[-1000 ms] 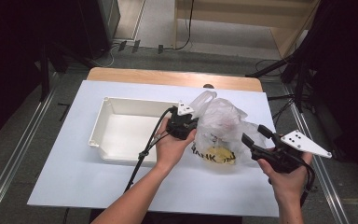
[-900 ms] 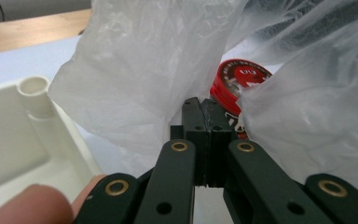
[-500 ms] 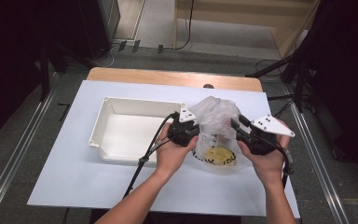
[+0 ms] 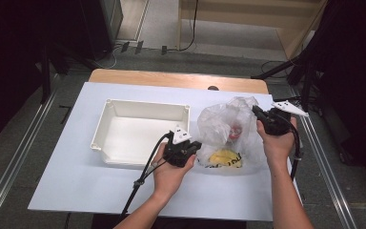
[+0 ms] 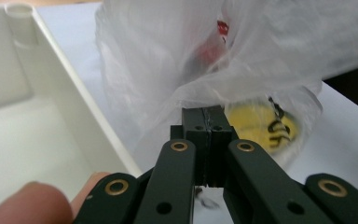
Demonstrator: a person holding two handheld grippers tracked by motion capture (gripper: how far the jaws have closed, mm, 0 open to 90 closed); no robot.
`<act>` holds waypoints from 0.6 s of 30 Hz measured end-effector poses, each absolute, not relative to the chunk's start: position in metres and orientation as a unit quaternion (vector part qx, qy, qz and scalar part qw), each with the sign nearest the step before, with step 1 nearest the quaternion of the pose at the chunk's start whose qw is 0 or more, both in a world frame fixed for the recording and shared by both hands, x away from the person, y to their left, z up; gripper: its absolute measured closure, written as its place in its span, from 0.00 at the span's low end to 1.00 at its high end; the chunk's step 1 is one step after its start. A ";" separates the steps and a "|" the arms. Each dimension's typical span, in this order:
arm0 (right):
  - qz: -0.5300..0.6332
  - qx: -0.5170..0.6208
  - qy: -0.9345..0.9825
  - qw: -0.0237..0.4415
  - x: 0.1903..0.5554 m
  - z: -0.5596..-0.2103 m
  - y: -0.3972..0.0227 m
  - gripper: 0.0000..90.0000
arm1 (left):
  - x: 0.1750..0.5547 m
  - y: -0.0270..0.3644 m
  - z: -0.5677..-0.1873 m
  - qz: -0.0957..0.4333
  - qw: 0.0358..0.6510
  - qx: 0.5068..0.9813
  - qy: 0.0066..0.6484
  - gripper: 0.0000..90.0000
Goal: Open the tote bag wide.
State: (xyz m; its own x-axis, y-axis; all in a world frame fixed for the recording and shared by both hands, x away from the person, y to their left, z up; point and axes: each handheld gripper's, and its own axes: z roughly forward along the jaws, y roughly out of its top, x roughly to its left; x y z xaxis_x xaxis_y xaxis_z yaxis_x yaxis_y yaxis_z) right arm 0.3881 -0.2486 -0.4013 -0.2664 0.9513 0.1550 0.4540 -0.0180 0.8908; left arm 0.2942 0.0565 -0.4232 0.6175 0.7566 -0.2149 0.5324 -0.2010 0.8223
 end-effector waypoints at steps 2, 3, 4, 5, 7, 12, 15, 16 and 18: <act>0.452 0.553 0.648 0.264 0.395 -0.409 -0.251 1.00 | 0.287 0.057 -0.430 0.116 0.471 0.766 0.422 1.00; 0.446 0.561 0.649 0.257 0.401 -0.415 -0.252 1.00 | 0.281 0.056 -0.437 0.119 0.470 0.766 0.423 1.00; 0.444 0.562 0.651 0.253 0.403 -0.417 -0.253 1.00 | 0.281 0.056 -0.437 0.119 0.470 0.766 0.423 1.00; 0.444 0.562 0.651 0.253 0.403 -0.417 -0.253 1.00 | 0.278 0.056 -0.440 0.123 0.471 0.765 0.421 1.00; 0.440 0.566 0.652 0.246 0.406 -0.422 -0.253 1.00 | 0.271 0.056 -0.442 0.133 0.472 0.764 0.420 1.00; 0.436 0.569 0.659 0.228 0.412 -0.433 -0.252 1.00 | 0.249 0.050 -0.454 0.138 0.475 0.768 0.407 1.00; 0.426 0.583 0.658 0.213 0.415 -0.441 -0.254 1.00 | 0.252 0.051 -0.470 0.122 0.461 0.773 0.419 1.00; 0.422 0.588 0.658 0.209 0.416 -0.445 -0.256 1.00 | 0.253 0.052 -0.474 0.120 0.457 0.774 0.422 1.00; 0.411 0.594 0.662 0.202 0.417 -0.454 -0.259 1.00 | 0.254 0.053 -0.478 0.112 0.451 0.776 0.427 1.00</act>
State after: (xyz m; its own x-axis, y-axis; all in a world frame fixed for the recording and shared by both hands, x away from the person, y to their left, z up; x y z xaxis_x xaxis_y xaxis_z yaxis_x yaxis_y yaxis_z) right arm 0.4172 -0.2585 -0.4538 -0.2136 0.9518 0.2201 0.6200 -0.0421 0.7835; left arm 0.2544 0.0529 -0.4777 0.6113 0.7625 -0.2119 0.5610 -0.2287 0.7956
